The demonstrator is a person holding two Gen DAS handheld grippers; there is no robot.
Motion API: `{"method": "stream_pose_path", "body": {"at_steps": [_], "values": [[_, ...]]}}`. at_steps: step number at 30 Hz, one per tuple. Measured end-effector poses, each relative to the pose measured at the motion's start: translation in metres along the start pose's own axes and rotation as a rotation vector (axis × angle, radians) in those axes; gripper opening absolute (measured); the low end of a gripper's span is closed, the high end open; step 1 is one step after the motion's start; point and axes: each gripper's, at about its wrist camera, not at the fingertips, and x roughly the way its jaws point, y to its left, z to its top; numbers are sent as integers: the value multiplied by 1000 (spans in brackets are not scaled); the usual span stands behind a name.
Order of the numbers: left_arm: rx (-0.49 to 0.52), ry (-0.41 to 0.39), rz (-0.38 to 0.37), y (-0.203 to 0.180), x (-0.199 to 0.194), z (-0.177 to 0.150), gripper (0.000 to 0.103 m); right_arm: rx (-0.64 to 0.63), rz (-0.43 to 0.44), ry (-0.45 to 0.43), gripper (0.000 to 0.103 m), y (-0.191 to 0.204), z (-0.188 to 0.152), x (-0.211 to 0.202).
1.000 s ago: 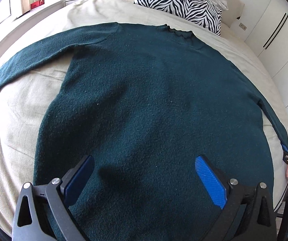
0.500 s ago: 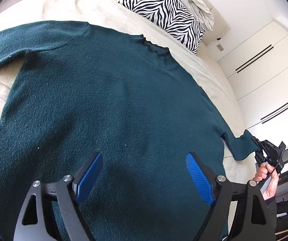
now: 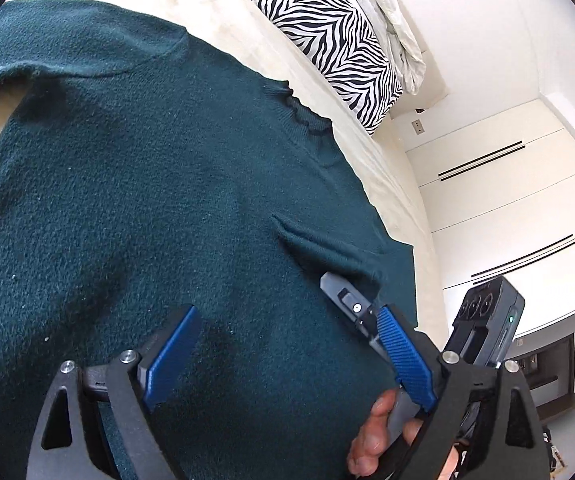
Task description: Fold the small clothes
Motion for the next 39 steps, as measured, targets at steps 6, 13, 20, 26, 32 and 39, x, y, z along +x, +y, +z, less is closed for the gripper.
{"method": "stream_pose_path", "body": {"at_steps": [6, 13, 20, 26, 32, 39], "values": [[-37, 61, -26, -8, 37, 3, 95, 114, 104, -83, 56, -18, -51, -52], [27, 90, 48, -34, 73, 8, 87, 337, 186, -84, 56, -72, -97, -74], [98, 115, 183, -38, 78, 18, 11, 426, 237, -123, 56, -97, -104, -88], [178, -32, 178, -50, 40, 57, 10, 493, 252, -149, 56, -118, -99, -100], [197, -146, 228, -28, 13, 92, 10, 611, 300, -178, 56, -145, -82, -104], [181, -193, 273, 3, 23, 100, 10, 766, 369, -187, 67, -173, -42, -84]]}}
